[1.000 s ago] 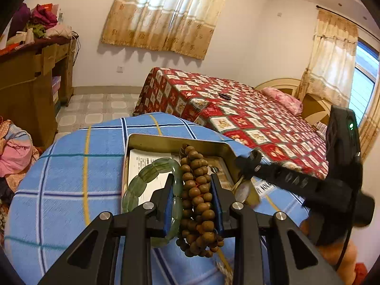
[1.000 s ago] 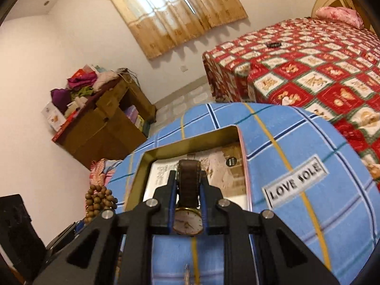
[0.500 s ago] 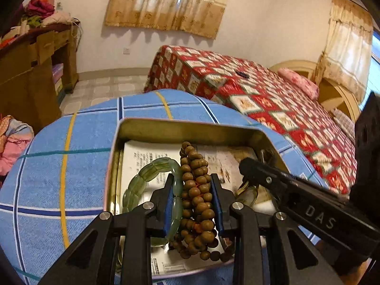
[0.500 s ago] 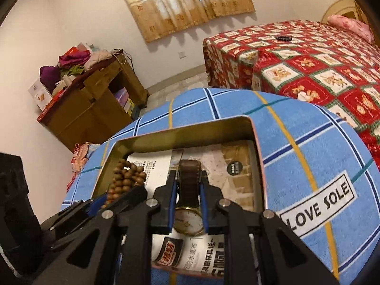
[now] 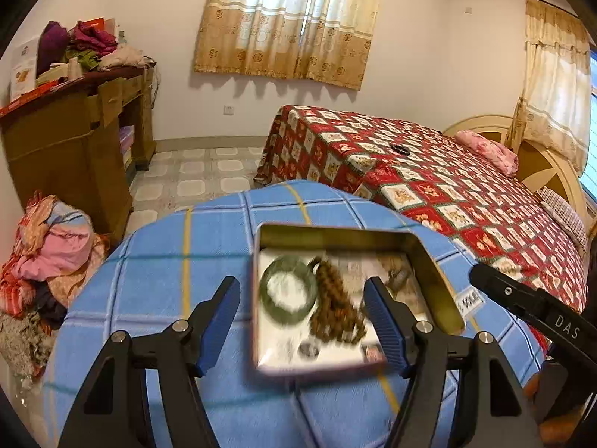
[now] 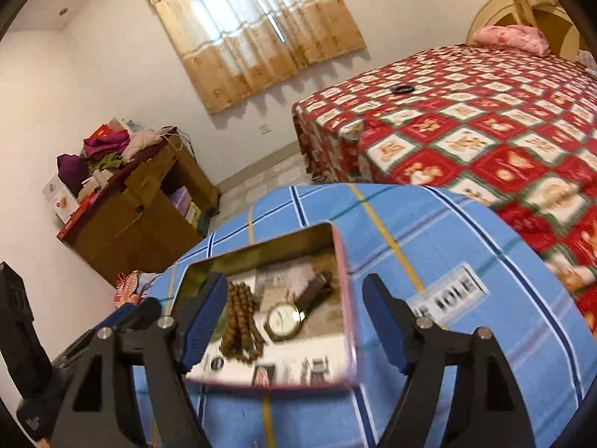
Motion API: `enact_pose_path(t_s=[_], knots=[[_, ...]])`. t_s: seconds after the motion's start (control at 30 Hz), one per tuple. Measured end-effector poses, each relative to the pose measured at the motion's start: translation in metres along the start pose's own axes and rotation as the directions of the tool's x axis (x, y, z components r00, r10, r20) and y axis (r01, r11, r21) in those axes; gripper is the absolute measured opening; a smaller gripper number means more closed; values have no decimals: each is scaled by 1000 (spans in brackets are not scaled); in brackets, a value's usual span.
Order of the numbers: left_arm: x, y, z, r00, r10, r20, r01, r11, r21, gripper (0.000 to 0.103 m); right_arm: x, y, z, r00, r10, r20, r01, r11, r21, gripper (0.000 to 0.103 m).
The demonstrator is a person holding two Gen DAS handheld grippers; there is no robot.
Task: Organize jewelry
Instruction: 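Carry beads and bangle into the pink tin with left gripper while right drops the watch in, then move both open grippers back toward the remaining jewelry pile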
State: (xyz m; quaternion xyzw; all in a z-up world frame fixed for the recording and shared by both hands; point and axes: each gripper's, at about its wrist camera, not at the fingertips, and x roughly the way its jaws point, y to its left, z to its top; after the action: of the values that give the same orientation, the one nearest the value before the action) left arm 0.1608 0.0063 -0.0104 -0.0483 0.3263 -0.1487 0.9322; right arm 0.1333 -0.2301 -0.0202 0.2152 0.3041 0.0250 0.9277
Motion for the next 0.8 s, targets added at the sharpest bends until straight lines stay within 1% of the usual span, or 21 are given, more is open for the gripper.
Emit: enact_pose_path(t_s=[0.07,0.2,0.27,0.37,0.4,0.5,0.6,0.7,0.8], knots=[[-8,1,-8,1000,25,8,-25,1000,-1,69,-7,0,-9,1000,-8,-2,8,1000,-1,78],[-15,-1,-18,999,32,4,-32,999,2,69,-10,1,-25,1000,-10,-29,10,1000,-15,78],[-13,-2,-19,1000,31,1,-31,999,10,69,-7,4,-27,999,-5,-44,4,1000,-23,78],[-12,-3,-18,1000,25,5,-25,1000,12,69,-8,7,-28,999,7,-44,-9,999,-48,78],[-11,-2,-18,1000,27,10,-27,1000,12,69,-9,8,-28,999,10,-42,-12,998,-59,76],[-12,3,-20,1000,28,11,-28,1000,2,69,-8,11,-27,999,14,-48,-18,995,-94,56],[-13,3,-25,1000,21,3,-21,1000,-5,69,-8,5,-29,998,24,-54,-27,997,-72,56],[-10,4,-29,1000,29,-6,-29,1000,-6,69,-7,4,-32,998,27,-60,-31,997,-64,56],[-11,4,-32,1000,23,-10,-23,1000,-13,69,-5,4,-36,997,28,-73,-32,998,-62,56]])
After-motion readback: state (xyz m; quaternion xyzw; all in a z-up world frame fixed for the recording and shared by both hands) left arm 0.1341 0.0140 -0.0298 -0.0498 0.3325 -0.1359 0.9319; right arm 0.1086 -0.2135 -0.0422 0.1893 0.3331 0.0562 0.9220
